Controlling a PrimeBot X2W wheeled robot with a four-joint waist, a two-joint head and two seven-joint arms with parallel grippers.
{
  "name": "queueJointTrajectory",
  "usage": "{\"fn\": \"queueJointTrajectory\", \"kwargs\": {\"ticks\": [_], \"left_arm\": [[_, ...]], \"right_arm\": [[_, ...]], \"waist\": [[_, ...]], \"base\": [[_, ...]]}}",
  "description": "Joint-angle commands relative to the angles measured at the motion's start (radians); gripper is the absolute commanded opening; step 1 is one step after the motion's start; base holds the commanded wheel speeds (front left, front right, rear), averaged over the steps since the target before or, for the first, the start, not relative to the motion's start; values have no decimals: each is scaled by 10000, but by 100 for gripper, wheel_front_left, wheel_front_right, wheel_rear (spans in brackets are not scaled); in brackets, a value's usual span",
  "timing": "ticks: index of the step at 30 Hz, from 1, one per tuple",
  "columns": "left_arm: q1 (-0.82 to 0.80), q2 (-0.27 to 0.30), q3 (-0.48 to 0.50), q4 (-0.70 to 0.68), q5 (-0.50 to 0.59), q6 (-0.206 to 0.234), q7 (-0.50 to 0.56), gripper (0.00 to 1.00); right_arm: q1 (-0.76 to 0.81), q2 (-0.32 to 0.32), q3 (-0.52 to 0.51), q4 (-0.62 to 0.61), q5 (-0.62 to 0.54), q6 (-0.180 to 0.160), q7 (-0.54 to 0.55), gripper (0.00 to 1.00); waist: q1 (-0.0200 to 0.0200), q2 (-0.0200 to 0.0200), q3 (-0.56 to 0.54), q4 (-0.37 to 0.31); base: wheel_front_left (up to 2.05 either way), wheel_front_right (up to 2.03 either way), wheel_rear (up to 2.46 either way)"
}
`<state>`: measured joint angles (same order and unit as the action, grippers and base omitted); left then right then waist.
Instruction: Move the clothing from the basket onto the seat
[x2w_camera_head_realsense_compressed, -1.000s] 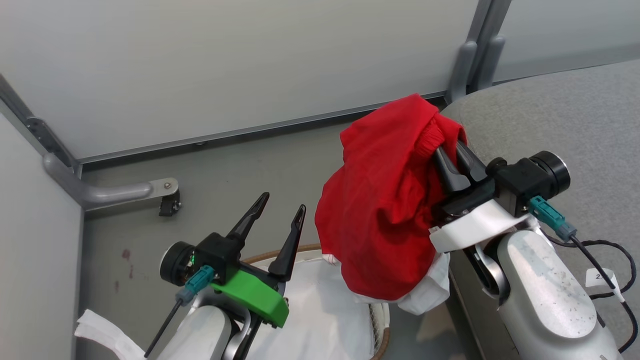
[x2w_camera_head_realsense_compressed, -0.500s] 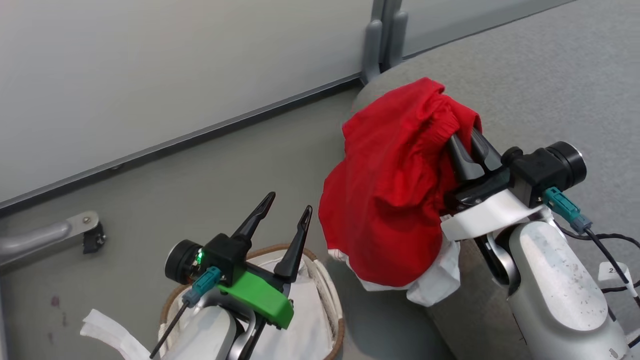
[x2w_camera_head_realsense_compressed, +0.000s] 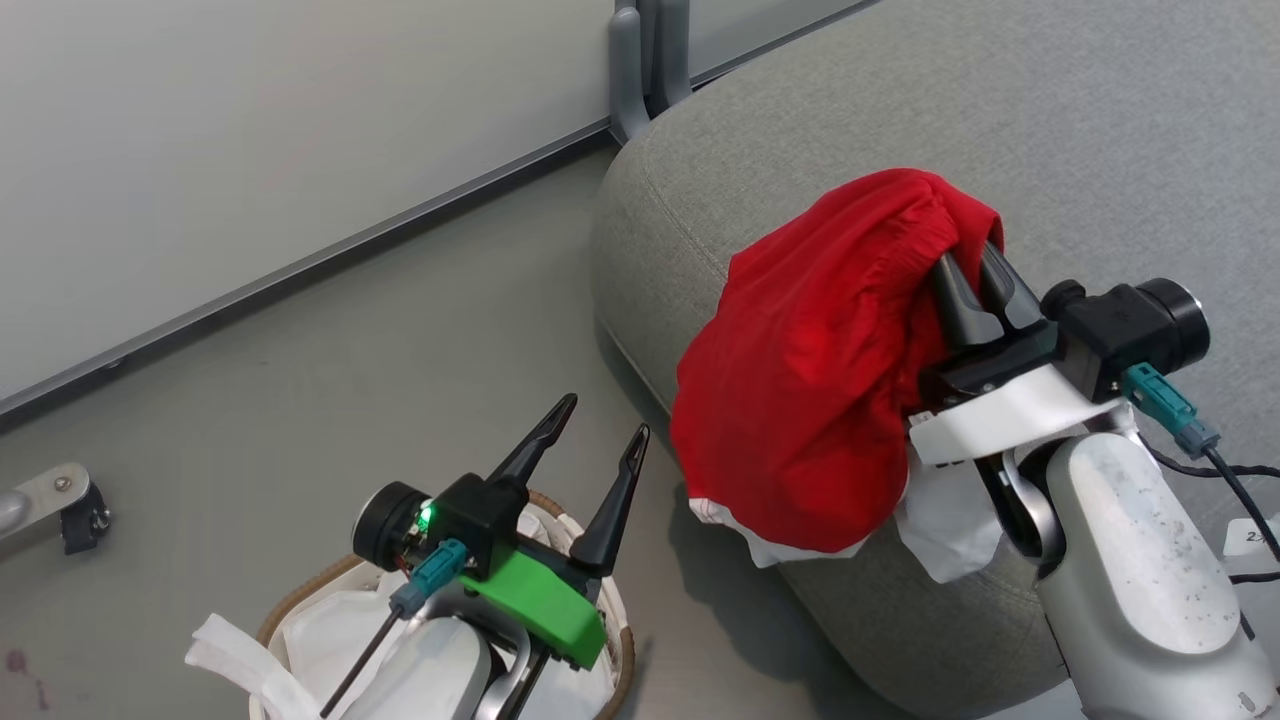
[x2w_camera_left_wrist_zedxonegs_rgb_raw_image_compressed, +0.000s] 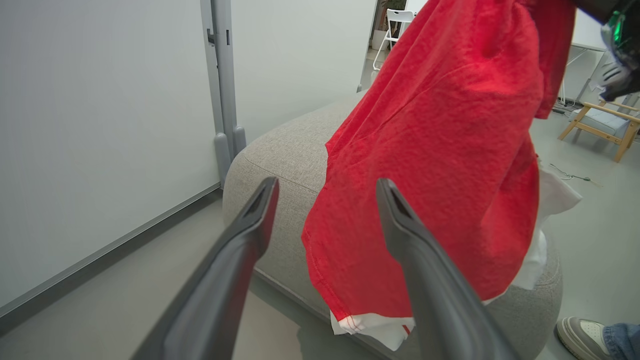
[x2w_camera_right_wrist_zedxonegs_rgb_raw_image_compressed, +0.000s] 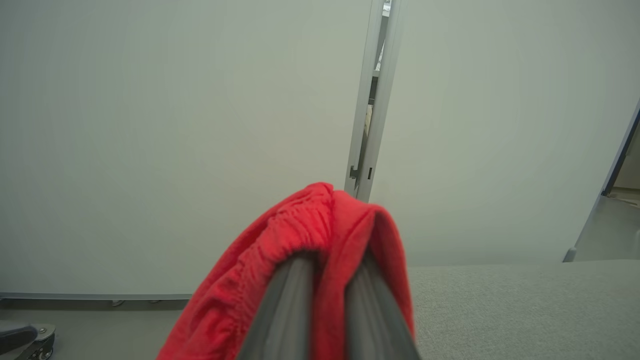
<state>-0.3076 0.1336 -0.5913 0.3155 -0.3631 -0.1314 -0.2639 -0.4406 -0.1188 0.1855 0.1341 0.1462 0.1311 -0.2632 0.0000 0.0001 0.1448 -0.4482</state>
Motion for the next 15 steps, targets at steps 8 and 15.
{"fn": "queueJointTrajectory", "kwargs": {"ticks": [8,15], "left_arm": [[-257,104,-121,-100,25,19,-9,100],[-557,231,-297,-309,185,19,-9,100]], "right_arm": [[-1281,-480,-539,235,-133,-8,-24,0],[-3598,-1627,-1189,969,-248,-8,-22,0]], "waist": [[0,-1,363,589],[0,-1,1084,1255]], "base": [[0,0,0],[0,0,0]]}}
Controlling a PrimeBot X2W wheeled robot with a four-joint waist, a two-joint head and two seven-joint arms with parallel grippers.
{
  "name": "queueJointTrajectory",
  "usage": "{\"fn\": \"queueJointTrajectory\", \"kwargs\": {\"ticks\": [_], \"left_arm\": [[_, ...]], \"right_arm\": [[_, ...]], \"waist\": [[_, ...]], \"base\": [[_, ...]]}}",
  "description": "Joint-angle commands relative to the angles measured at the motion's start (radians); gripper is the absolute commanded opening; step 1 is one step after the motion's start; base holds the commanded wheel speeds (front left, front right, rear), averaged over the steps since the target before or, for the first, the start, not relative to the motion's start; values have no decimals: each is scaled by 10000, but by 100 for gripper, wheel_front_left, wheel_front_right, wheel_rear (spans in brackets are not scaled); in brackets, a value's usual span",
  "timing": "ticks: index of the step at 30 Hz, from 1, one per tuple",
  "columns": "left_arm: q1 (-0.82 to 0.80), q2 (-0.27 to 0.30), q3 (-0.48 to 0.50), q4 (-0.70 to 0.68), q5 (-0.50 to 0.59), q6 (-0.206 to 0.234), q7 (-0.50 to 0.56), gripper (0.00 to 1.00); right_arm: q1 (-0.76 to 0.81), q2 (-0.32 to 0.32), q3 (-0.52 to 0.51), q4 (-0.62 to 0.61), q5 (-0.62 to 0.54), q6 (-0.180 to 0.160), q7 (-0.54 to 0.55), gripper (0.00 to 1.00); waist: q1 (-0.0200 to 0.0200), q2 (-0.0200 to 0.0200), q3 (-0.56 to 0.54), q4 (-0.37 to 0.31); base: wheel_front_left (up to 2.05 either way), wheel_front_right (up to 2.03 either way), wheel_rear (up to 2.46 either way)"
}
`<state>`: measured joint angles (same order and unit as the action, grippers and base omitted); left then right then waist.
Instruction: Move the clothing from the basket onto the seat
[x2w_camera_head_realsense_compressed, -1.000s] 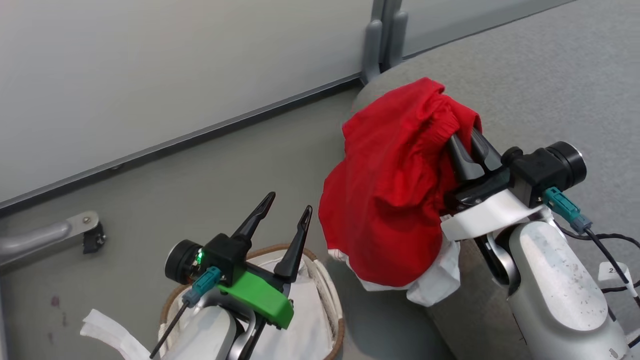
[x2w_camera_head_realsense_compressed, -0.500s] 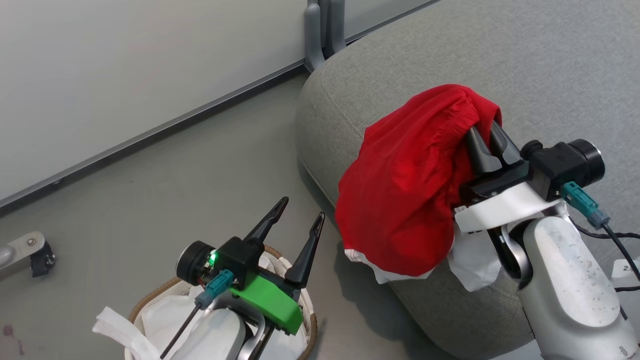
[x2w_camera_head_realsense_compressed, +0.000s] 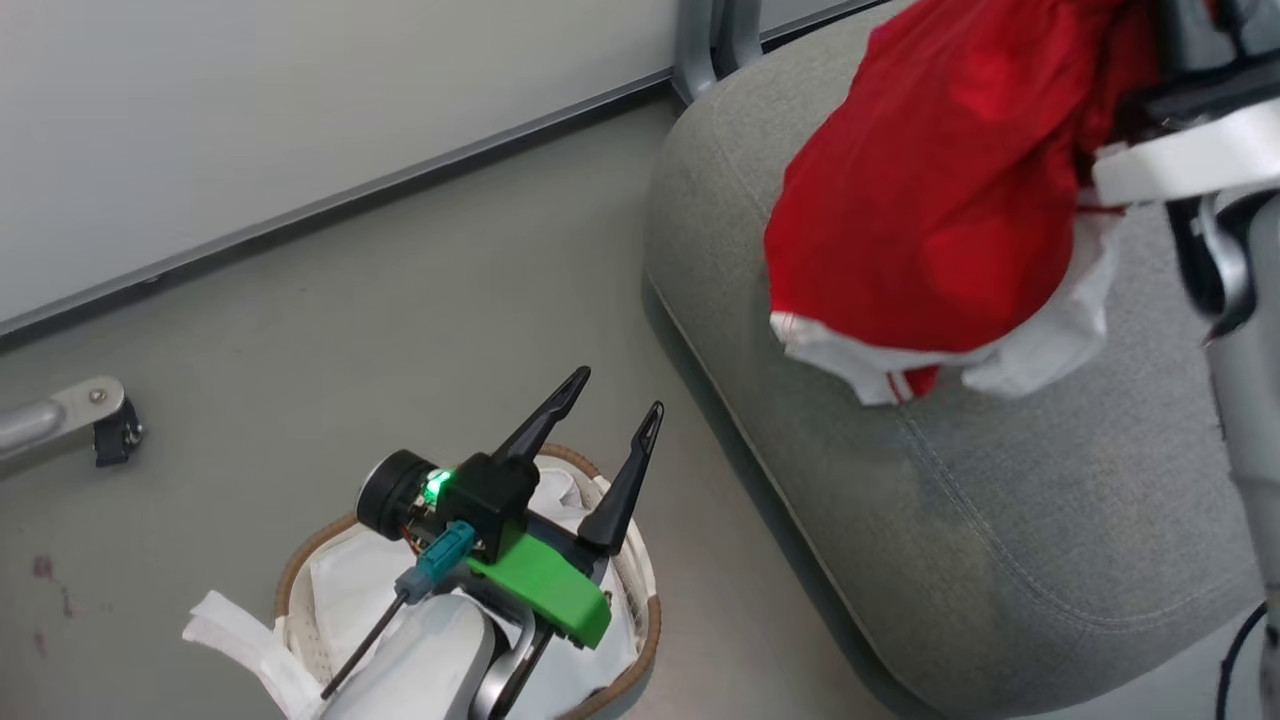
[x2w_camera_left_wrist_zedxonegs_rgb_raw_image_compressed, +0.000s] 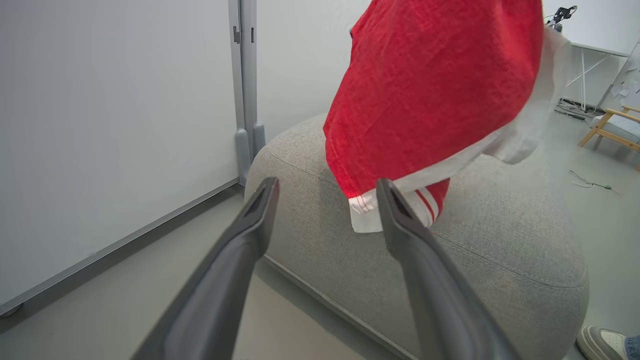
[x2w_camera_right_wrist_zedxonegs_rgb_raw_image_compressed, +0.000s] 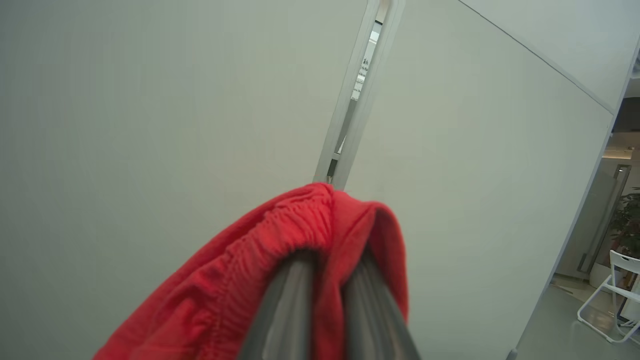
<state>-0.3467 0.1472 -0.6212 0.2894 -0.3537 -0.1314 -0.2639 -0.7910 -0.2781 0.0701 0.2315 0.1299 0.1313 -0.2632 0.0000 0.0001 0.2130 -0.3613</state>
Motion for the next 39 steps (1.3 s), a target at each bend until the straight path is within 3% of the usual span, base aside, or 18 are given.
{"fn": "queueJointTrajectory", "kwargs": {"ticks": [1,10,14,18,26,39], "left_arm": [[-201,139,-15,-69,102,19,-9,100],[-1001,560,-5,-393,392,19,-9,100],[-1434,706,46,-595,577,19,-9,100],[-1791,815,69,-650,724,19,-9,100],[-2383,831,-140,-645,917,19,-9,100],[-2374,1066,-92,-595,871,19,-9,100]], "right_arm": [[-412,-186,-109,110,-114,-10,-24,0],[-3374,-1927,-1170,1535,-49,-10,-24,0],[-3990,-2441,-1656,1970,-164,-10,-24,0],[-3826,-2504,-2156,2233,-278,-10,-22,0],[-2652,-1524,-3250,2560,-536,-10,-24,0],[-1255,-306,-3811,3753,-1084,-10,-22,0]], "waist": [[0,-1,510,459],[0,-1,2383,1086],[0,-1,3294,1207],[0,-1,4020,1251],[0,-1,4929,1211],[0,-1,5197,1080]], "base": [[0,0,0],[0,0,0],[0,0,0],[0,0,0],[0,0,0],[0,0,0]]}}
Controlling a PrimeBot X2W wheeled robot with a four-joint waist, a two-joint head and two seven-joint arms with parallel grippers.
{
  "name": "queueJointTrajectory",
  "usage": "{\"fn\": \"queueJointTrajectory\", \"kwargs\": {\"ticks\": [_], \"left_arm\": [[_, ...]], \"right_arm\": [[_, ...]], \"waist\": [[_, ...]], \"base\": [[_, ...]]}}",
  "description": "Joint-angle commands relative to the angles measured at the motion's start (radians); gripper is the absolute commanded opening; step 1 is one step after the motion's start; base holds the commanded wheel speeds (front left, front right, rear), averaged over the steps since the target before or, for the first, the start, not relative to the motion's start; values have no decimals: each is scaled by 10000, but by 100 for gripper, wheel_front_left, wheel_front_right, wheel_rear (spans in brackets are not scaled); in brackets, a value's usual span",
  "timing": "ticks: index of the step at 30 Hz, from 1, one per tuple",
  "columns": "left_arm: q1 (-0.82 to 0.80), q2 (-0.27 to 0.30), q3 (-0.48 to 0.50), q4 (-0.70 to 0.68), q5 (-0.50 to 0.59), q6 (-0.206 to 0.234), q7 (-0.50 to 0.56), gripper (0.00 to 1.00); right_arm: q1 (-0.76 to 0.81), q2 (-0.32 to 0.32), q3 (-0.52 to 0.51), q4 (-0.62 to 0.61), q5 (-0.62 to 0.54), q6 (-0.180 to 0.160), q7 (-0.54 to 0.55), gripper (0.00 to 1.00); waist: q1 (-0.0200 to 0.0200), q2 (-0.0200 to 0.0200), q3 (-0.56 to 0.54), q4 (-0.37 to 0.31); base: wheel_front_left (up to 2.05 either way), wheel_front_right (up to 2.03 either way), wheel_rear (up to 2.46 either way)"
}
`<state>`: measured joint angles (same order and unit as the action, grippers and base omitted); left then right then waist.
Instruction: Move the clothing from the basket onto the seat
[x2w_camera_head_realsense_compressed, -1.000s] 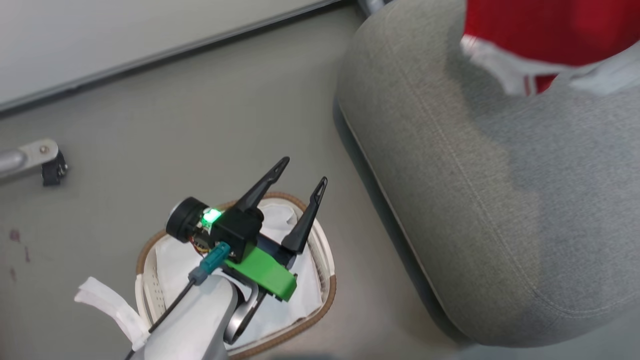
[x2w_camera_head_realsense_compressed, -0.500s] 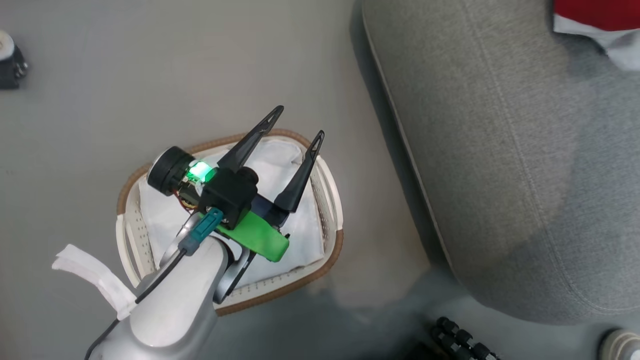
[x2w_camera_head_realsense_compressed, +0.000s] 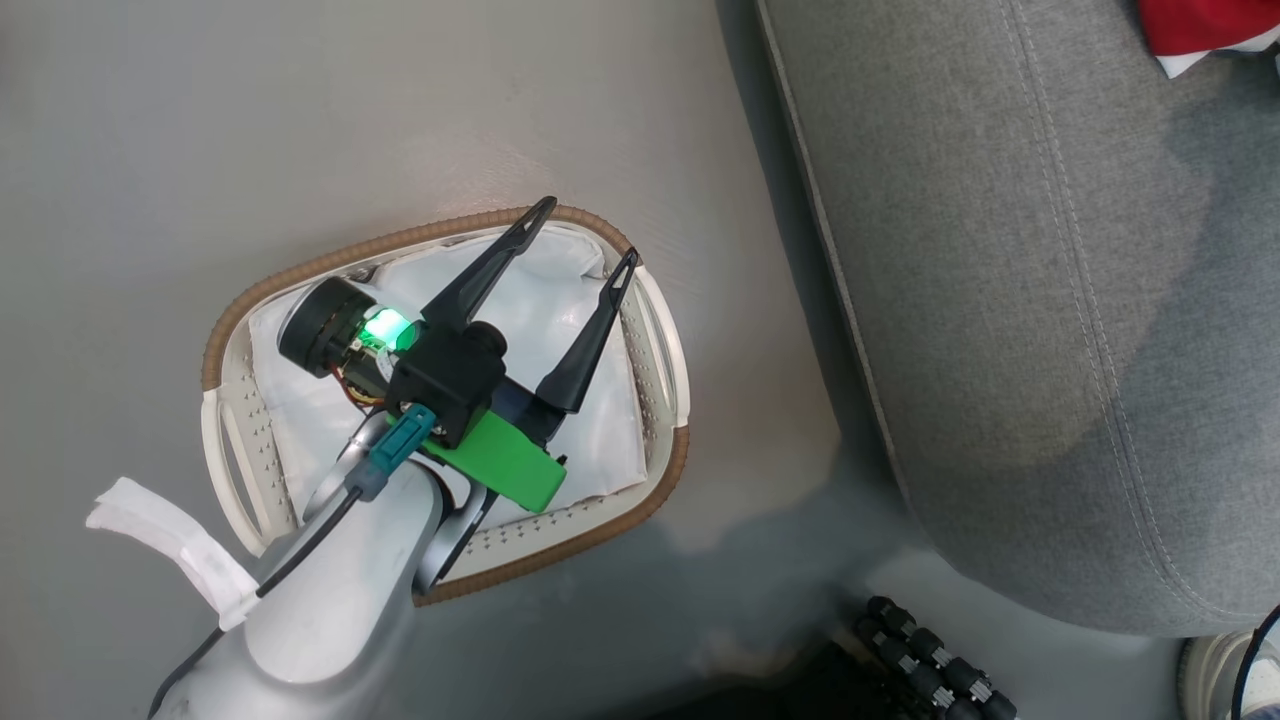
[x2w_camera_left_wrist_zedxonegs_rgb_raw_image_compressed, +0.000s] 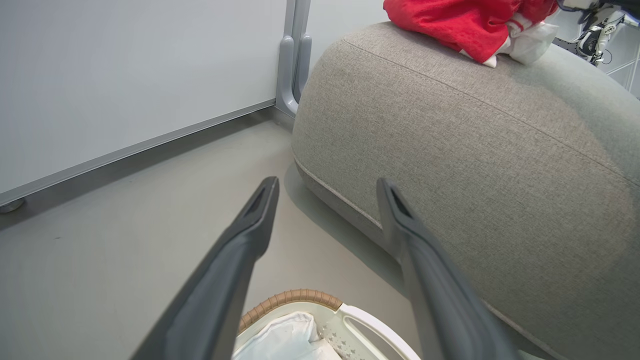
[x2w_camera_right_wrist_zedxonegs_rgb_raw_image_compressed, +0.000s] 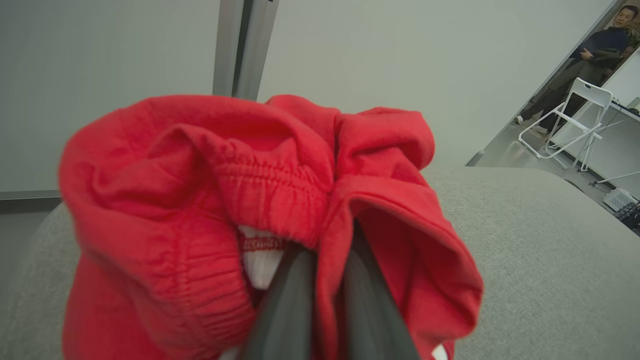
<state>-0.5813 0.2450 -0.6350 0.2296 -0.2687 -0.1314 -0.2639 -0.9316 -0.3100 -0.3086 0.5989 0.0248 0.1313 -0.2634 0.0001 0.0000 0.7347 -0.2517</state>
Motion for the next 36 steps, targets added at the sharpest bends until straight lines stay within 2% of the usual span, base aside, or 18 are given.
{"fn": "queueJointTrajectory", "kwargs": {"ticks": [1,5,6,7,8,17,21,33,36], "left_arm": [[-17,86,45,16,27,19,-9,100],[-13,41,37,13,19,19,-9,100],[9,26,52,13,-5,19,-9,100],[30,16,54,15,-14,19,-9,100],[54,9,56,20,-29,19,-9,100],[358,-218,182,226,-194,19,-9,100],[541,-398,438,364,-295,19,-9,100],[1395,-950,1565,587,-463,19,-9,100],[1684,-987,1828,606,-505,19,-9,100]], "right_arm": [[229,49,-58,164,-88,-10,-19,0],[490,301,-228,164,-164,-10,-19,0],[593,368,-248,140,-194,-10,-19,29],[665,404,-232,98,-218,-10,-19,74],[742,445,-210,37,-253,-10,-19,100],[1752,712,-40,-402,-419,-10,-20,100],[2182,630,-97,-564,-411,-10,-20,100],[2671,104,323,-843,-459,-10,-20,100],[2722,170,441,-957,-343,-10,-20,100]], "waist": [[-1,0,-31,-21],[-1,0,-158,-49],[-1,0,-218,-64],[-1,0,-276,-74],[-1,0,-348,-86],[-1,0,-1398,-137],[-1,0,-2012,-7],[-1,0,-3824,855],[-1,0,-4209,1101]], "base": [[0,0,0],[0,0,0],[0,0,0],[0,0,0],[0,0,0],[0,0,0],[0,0,0],[0,0,0],[0,0,0]]}}
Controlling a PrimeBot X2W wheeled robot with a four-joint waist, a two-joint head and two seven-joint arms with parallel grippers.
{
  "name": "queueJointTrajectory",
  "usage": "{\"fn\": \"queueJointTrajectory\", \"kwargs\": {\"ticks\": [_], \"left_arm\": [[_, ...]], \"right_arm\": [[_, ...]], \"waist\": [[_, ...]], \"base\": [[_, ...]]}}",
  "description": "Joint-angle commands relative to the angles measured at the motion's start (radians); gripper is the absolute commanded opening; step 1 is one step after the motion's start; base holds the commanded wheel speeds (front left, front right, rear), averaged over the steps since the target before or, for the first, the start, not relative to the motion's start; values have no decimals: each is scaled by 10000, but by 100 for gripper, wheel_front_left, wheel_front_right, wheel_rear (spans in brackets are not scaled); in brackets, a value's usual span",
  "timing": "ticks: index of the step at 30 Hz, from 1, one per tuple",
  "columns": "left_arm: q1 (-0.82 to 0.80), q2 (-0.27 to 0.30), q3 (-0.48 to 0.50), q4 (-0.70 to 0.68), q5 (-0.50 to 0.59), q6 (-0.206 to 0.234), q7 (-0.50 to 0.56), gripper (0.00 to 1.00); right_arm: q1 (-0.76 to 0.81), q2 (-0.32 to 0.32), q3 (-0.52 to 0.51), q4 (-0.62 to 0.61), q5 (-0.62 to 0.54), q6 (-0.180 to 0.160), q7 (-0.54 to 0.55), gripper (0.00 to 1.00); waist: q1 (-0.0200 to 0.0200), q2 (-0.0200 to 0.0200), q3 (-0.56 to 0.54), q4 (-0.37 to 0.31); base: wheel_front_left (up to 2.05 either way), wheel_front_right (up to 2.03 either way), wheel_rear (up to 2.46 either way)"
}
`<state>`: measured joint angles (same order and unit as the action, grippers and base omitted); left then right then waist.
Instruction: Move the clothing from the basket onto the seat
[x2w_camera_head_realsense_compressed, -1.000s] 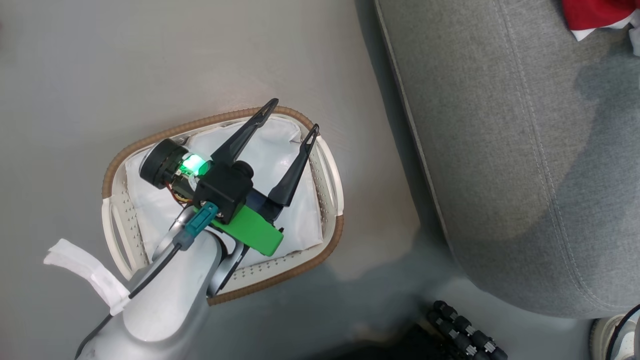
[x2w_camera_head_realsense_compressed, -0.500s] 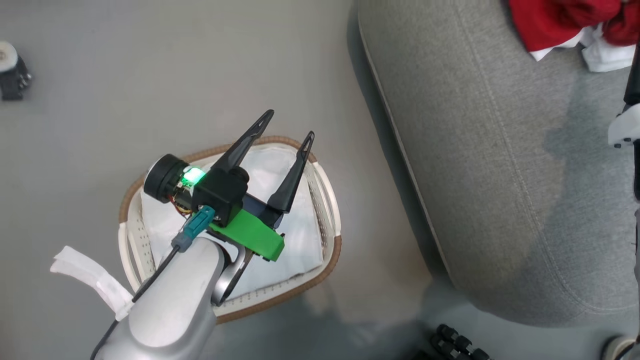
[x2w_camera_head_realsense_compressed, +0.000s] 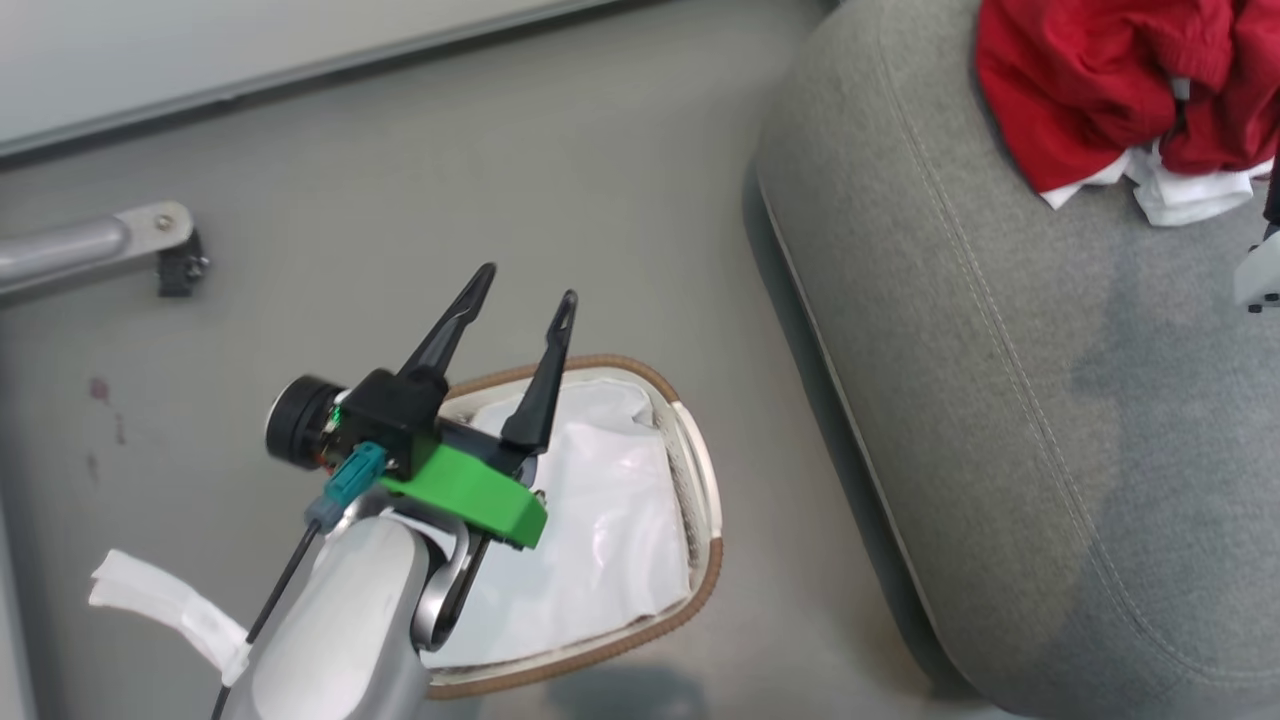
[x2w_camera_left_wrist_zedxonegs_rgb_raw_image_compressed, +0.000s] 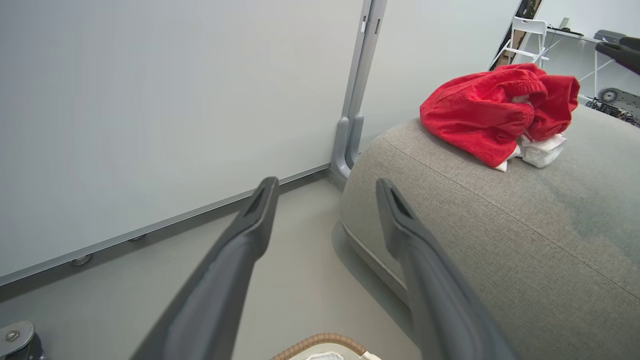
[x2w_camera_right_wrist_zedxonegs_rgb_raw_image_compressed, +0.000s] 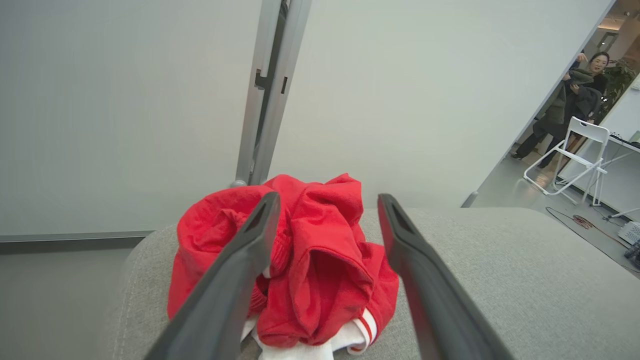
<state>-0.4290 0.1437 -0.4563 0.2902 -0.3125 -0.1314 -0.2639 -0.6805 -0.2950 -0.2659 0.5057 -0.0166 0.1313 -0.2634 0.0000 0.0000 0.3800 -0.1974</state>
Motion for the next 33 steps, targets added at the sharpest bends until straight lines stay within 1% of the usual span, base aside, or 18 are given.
{"fn": "queueJointTrajectory", "kwargs": {"ticks": [1,3,6,13,18,25,29,30,33], "left_arm": [[303,-23,169,8,-83,19,-9,100],[539,-123,400,6,-81,19,-9,100],[1092,-246,970,77,-42,19,-9,100],[2015,-552,2093,175,262,19,-9,100],[2529,-737,2839,293,489,20,-9,100],[3104,-860,3487,515,519,20,-9,100],[3380,-897,3697,588,525,20,-9,100],[3469,-904,3739,597,535,20,-9,100],[3680,-919,3807,620,540,19,-9,100]], "right_arm": [[274,92,56,-73,90,-10,-20,100],[417,188,132,-177,126,-10,-20,100],[826,567,213,-522,203,-10,-20,100],[1713,1241,682,-965,393,-10,-20,100],[2357,1738,838,-1221,581,-10,-20,100],[3701,2303,1196,-1770,831,-10,-20,100],[4395,2409,1326,-2061,1025,-10,-19,100],[4594,2420,1449,-2098,1334,-10,-20,100],[4985,2422,1673,-2296,1784,-10,-20,100]], "waist": [[0,0,-819,659],[0,0,-1067,844],[0,0,-1524,1187],[0,0,-2007,1658],[0,0,-2291,1888],[0,0,-2714,2038],[0,0,-2943,2046],[0,0,-3006,2046],[0,0,-3143,2041]], "base": [[0,0,0],[0,0,0],[0,0,0],[0,0,0],[0,0,0],[0,0,0],[0,0,0],[0,0,0],[0,0,0]]}}
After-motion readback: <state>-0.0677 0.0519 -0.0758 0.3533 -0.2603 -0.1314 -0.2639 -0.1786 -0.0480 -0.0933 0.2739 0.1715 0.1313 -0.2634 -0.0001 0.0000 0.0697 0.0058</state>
